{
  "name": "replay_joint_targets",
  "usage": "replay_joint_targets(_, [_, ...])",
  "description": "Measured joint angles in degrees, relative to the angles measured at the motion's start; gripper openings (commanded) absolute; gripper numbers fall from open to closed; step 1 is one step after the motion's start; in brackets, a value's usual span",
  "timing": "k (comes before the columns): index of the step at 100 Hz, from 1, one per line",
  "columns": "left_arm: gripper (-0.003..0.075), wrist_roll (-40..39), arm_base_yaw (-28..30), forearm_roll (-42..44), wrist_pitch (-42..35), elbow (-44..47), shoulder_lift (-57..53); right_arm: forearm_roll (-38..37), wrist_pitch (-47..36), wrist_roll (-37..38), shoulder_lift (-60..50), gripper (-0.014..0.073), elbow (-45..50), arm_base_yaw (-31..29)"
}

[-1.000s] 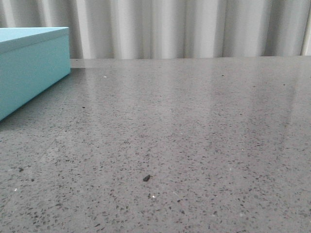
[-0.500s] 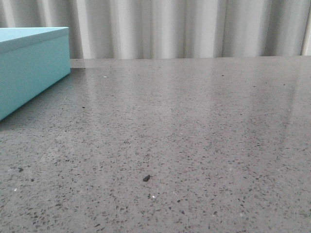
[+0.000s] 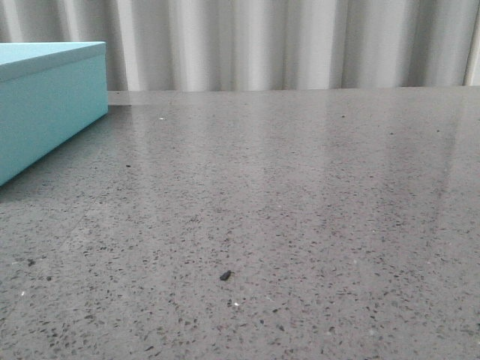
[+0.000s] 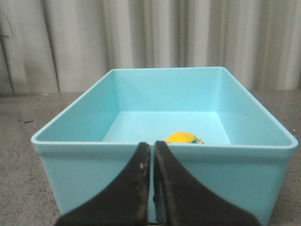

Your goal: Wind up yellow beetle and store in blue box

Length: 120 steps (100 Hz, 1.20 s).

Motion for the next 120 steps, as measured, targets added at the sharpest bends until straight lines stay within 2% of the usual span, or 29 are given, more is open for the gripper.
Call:
replay_joint_targets(10, [-0.0021, -4.1, -0.3, 2.7, -0.7, 1.8, 0.0, 0.0, 0.0, 0.0, 0.0, -0.0061, 0.0, 0.0])
replay_joint_targets(33, [-0.0021, -5.5, -2.9, 3.0, -0.6, 9.2, -2.6, 0.0, 0.1, 0.0, 0.0, -0.0061, 0.0, 0.0])
replay_joint_targets(58, [-0.0021, -5.5, -3.0, 2.1, 7.4, 9.2, -2.6, 0.0, 0.1, 0.0, 0.0, -0.0061, 0.0, 0.0])
replay_joint_targets(77, [-0.0021, -5.4, -3.0, 4.9, 7.6, 9.2, -2.6, 0.0, 0.1, 0.0, 0.0, -0.0061, 0.0, 0.0])
replay_joint_targets(120, [-0.0021, -5.4, -3.2, 5.3, 7.6, 9.2, -2.6, 0.0, 0.1, 0.0, 0.0, -0.0061, 0.0, 0.0])
